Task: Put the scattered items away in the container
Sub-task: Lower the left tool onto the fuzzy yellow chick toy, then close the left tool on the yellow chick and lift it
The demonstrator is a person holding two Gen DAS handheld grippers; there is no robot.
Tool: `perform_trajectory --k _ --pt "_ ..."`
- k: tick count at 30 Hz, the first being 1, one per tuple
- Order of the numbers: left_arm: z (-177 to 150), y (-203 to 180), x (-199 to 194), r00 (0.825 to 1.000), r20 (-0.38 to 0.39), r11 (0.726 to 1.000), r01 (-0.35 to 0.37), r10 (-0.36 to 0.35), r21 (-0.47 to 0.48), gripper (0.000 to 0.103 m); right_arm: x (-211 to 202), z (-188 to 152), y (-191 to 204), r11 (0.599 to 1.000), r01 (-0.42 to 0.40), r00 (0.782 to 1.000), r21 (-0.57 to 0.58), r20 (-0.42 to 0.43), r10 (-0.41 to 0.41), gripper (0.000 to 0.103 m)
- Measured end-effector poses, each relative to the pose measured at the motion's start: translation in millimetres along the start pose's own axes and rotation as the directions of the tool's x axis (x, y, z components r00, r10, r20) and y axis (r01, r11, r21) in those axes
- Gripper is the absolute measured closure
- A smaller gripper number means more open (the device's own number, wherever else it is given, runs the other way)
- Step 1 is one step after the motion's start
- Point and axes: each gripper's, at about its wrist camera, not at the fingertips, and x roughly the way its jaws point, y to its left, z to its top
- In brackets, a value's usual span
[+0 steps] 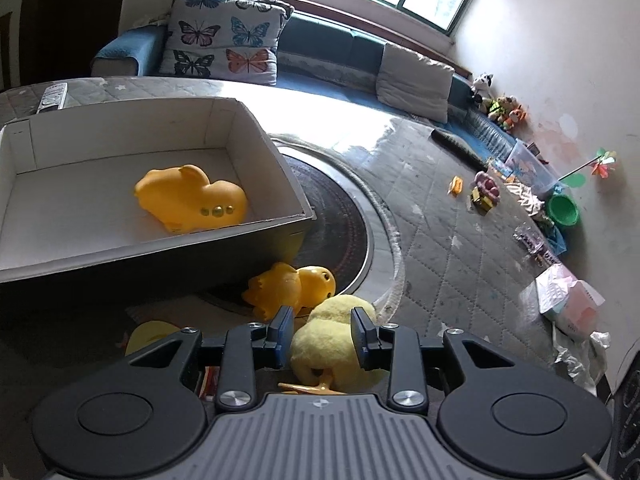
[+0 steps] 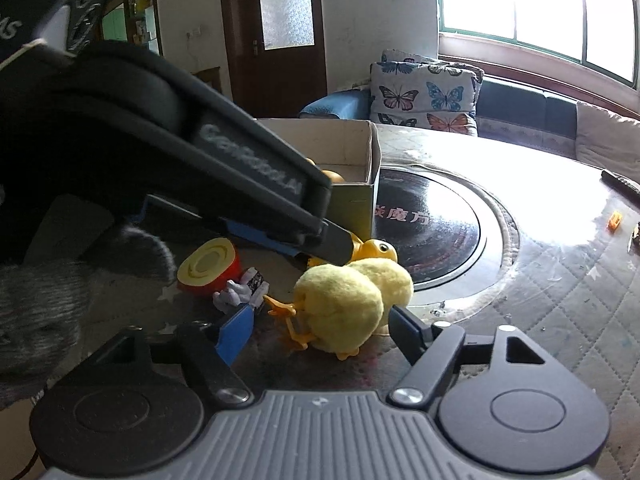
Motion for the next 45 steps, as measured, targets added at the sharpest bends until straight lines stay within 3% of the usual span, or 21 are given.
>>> perform_trajectory --k 10,29,35,45 --pt "3.3 3.4 17.0 0.999 -0.043 1.0 0.021 -0.021 -0.009 0.068 8.7 -0.1 -4.8 0.999 -0.015 1.0 0.03 -0.027 0.016 0.04" --pt "0.9 8.6 23.6 0.993 -0.077 0.994 0.081 -0.086 -0.07 0.068 5.3 -4.8 -9.5 0.998 -0.038 0.999 0.041 -0.026 0.039 0.047" --pt "-3.5 10.1 11.1 0.993 -0.05 0.991 0.103 -0.107 -0.087 0.068 -4.1 -6.2 -2.2 1.0 -0.03 1.0 0.003 -0.008 0.03 0.047" --pt "11.3 20.1 -35.7 0.992 0.091 0.991 0.093 -0.084 -0.097 0.069 -15.4 25.9 18.7 0.992 -0.058 0.996 -0.112 0.063 0.065 0.047"
